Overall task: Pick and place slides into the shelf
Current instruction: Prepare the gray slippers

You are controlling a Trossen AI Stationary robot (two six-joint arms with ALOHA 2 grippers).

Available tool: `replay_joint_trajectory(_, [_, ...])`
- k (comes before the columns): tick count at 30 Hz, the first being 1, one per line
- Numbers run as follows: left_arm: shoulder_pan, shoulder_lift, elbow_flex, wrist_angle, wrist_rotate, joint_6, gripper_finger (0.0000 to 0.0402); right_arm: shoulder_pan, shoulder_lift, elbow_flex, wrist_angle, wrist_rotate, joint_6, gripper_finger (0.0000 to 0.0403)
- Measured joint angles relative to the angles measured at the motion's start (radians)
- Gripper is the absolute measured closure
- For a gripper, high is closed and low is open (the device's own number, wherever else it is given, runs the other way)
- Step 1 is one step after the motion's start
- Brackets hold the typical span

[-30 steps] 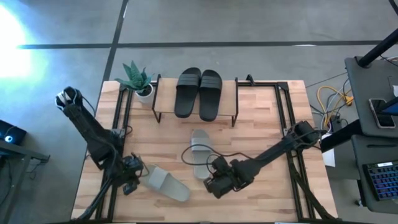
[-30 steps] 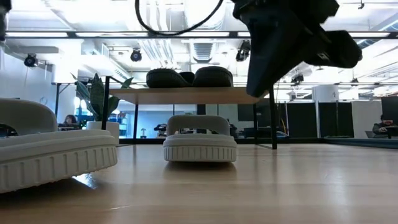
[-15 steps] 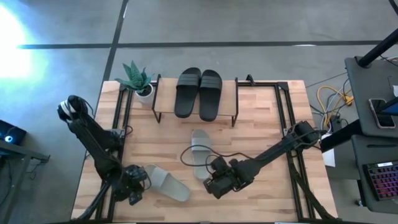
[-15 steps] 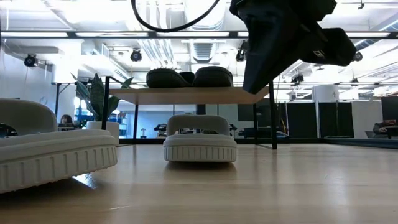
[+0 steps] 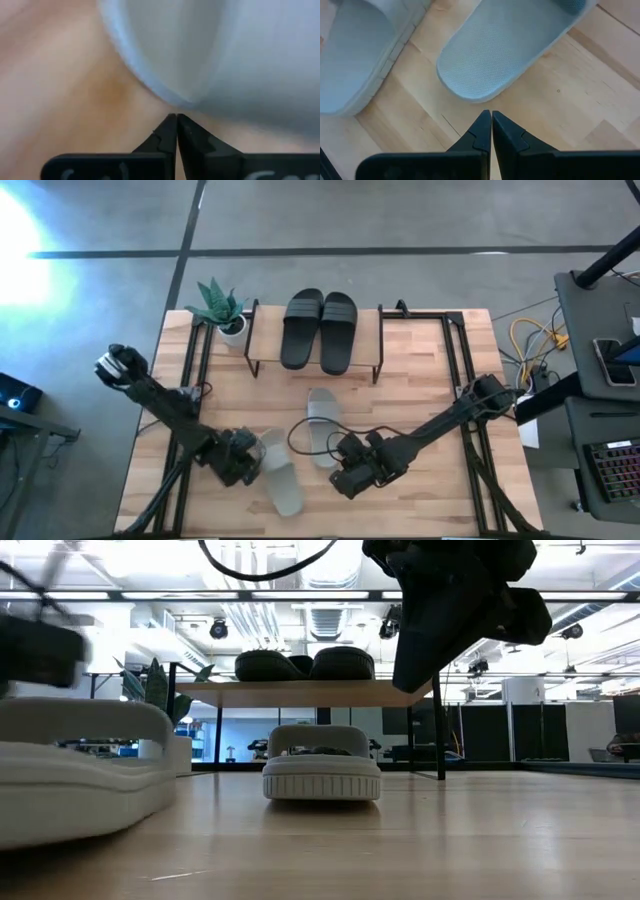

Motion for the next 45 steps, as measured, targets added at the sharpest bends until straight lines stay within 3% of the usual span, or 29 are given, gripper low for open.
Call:
replay_joint_trajectory(6, [0.136, -0.013, -0.003, 0.106, -0.039, 0.19, 0.0402, 0.001, 0.0, -0.001, 0.0, 0.002, 0.0, 0.0394])
replay_joint_trajectory(12, [0.177, -0.057, 0.01, 0.097, 0.004, 0.226, 0.0402, 0.001, 0.0, -0.006, -0.005, 0.021, 0.001, 0.0394])
replay_joint_trajectory(19, [0.031, -0.142, 0.024, -0.001, 0.053, 0.115, 0.0402, 0.004, 0.0, -0.012, -0.029, -0.01, 0.008, 0.0394])
replay_joint_trajectory(25, [-0.126, -0.161, 0.063, 0.088, 0.051, 0.102, 0.0402, 0.004, 0.0, -0.022, -0.029, -0.029, 0.03, 0.0394])
replay_joint_trajectory(35, [-0.201, 0.015, 0.126, 0.337, 0.052, 0.197, 0.0402, 0.004, 0.0, -0.04, -0.03, -0.131, 0.158, 0.0394])
replay_joint_trajectory(38, [-0.205, 0.093, 0.155, 0.347, 0.061, 0.157, 0.0402, 0.008, 0.0, -0.046, -0.03, -0.132, 0.199, 0.0394])
replay_joint_trajectory(45, [-0.219, 0.254, 0.322, 0.354, 0.005, 0.095, 0.0402, 0.008, 0.0, -0.046, -0.03, -0.138, 0.059, 0.0394])
